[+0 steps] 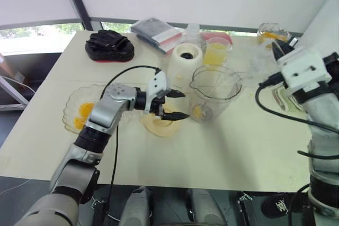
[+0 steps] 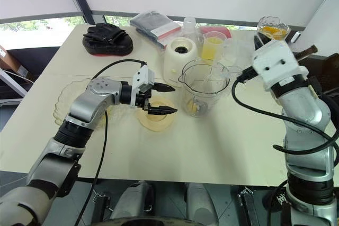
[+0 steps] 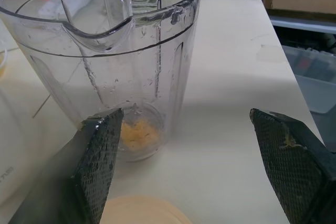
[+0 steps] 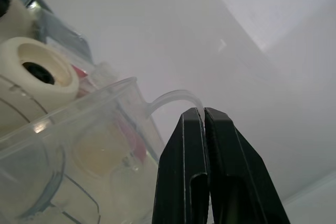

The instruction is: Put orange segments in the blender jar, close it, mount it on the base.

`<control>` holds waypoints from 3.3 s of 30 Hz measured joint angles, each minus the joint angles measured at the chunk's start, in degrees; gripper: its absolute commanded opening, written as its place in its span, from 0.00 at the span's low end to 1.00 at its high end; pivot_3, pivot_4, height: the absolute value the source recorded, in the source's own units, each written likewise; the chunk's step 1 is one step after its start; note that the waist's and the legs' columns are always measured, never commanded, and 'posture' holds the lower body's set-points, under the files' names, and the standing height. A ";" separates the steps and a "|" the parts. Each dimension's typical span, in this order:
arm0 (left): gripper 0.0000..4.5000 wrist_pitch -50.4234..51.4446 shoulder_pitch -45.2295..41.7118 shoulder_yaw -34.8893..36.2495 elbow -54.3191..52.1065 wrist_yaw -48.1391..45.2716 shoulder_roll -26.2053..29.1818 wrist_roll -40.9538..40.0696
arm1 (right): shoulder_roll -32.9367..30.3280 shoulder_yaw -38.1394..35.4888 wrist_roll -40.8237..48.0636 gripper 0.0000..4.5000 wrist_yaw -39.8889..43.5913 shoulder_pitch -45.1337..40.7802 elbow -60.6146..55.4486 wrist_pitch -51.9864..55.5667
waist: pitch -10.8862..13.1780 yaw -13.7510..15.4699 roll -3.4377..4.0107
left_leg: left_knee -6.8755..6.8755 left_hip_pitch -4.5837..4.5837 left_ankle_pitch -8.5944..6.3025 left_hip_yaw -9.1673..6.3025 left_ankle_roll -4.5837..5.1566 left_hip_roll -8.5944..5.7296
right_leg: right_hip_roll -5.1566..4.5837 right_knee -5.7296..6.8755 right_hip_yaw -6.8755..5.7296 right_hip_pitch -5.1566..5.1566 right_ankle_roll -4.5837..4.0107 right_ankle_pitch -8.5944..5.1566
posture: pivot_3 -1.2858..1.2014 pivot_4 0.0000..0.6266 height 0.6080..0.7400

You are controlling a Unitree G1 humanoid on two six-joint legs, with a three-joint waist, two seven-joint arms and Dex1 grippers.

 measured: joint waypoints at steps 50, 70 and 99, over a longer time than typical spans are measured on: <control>0.89 9.86 5.24 3.46 -13.49 0.41 7.80 -7.65 | 25.87 -26.87 25.13 0.01 -32.97 -4.74 48.57 -31.48 | 0.12 -0.81 0.30 | -0.20 0.08 0.00 0.01 0.00 0.06 | -0.01 0.03 0.02 -0.02 0.02 0.01 | 0.52 0.24 1.00; 0.89 9.97 5.70 4.29 -13.73 1.56 7.97 -8.92 | 26.62 -25.13 29.51 0.01 -35.43 1.49 52.75 -35.23 | 0.13 -0.98 0.31 | -0.19 0.10 0.00 0.03 0.00 0.05 | -0.01 0.01 0.06 -0.01 0.00 0.00 | 0.52 0.24 1.00; 0.89 6.26 5.21 2.20 -9.40 2.08 5.60 -7.11 | 32.88 -16.37 29.73 0.53 -37.15 16.08 32.26 -28.34 | 0.13 -0.81 0.32 | -0.20 0.09 0.00 0.01 -0.01 0.12 | -0.01 0.01 0.06 -0.02 -0.02 -0.01 | 0.52 0.24 1.00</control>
